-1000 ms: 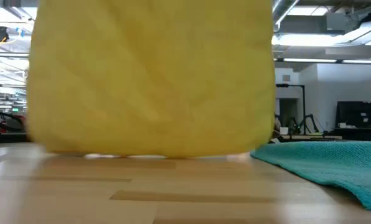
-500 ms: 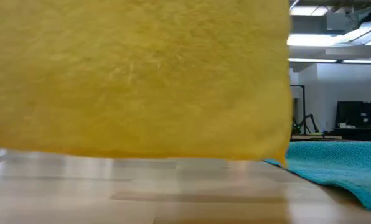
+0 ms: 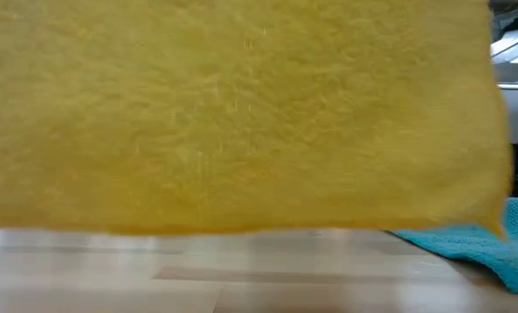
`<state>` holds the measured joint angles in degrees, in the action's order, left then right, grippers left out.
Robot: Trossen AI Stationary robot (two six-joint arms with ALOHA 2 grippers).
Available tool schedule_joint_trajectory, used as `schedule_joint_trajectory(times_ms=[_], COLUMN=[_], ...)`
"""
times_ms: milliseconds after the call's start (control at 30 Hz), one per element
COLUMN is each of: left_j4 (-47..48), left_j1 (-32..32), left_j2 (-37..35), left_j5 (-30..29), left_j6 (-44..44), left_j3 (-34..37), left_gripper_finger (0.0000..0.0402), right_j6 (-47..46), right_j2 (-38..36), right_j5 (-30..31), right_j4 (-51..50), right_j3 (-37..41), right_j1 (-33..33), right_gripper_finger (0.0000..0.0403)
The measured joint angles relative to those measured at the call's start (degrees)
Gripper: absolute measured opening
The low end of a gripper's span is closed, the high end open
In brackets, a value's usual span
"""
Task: Roll microfiber towels into tight, uniform cylinder then place into a basket
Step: Fold the yellow towel
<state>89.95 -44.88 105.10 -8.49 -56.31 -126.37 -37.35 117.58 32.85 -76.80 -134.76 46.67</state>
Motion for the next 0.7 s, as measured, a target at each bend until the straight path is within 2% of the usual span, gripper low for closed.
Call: schedule_joint_trajectory(times_ms=[67,200,300,533,700], left_j4=[0.0,0.0,0.0,0.0,0.0], left_j1=[0.2,2.8,5.5,12.6,15.1], left_j2=[0.0,-0.2,-0.1,-0.2,-0.5], left_j5=[-4.7,-12.7,-17.1,-18.5,-21.5], left_j6=[1.6,5.2,8.8,15.7,18.2], left_j3=[1.6,6.8,12.1,28.4,39.4], left_gripper_finger=[0.0000,0.0000,0.0000,0.0000,0.0000], right_j6=[-0.8,-5.5,-2.6,1.3,4.4], right_j2=[0.0,0.9,1.4,2.1,1.8], right_j5=[0.7,6.6,6.2,4.5,4.6], right_j4=[-3.5,-13.5,-11.5,-13.3,-13.2], right_j3=[0.0,0.2,3.3,10.8,15.2], right_j1=[-1.1,-4.6,-8.5,-14.0,-16.5], right_gripper_finger=[0.0002,0.0001,0.0002,0.0001,0.0001])
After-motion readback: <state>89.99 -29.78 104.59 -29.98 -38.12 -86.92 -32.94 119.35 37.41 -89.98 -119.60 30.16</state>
